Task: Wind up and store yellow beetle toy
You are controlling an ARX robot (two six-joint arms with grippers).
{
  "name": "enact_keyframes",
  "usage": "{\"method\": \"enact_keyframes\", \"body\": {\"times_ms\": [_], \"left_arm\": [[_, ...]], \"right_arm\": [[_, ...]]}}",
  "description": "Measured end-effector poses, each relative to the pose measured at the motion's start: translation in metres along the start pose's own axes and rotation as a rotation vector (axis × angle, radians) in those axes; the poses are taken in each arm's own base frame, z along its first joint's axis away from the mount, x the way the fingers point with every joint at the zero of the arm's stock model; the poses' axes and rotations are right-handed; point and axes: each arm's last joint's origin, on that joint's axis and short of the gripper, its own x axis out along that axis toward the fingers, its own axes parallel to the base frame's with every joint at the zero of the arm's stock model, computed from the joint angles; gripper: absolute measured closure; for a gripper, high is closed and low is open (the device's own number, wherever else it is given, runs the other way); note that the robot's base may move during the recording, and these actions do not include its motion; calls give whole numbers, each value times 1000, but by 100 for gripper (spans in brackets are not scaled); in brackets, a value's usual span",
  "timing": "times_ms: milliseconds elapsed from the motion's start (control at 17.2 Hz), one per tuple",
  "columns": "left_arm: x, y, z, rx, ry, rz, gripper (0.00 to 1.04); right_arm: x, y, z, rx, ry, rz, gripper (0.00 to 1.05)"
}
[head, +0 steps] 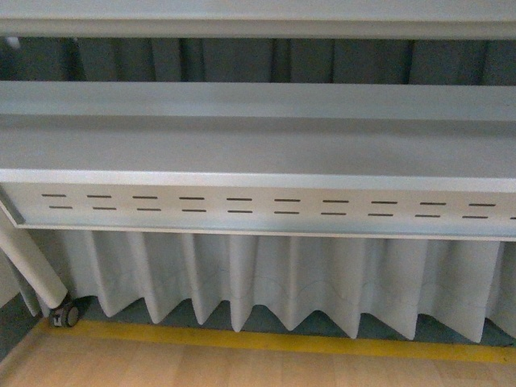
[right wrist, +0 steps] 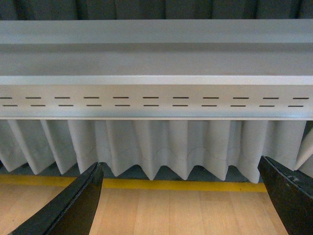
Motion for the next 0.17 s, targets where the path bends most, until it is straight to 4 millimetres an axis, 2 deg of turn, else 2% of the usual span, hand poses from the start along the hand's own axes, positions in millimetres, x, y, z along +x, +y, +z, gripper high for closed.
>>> {"method": "enact_keyframes", "body": {"times_ms": [174], "left_arm": [[0, 0, 0, 0, 0, 0, 7]], "right_arm": [[0, 0, 0, 0, 0, 0, 7]]}}
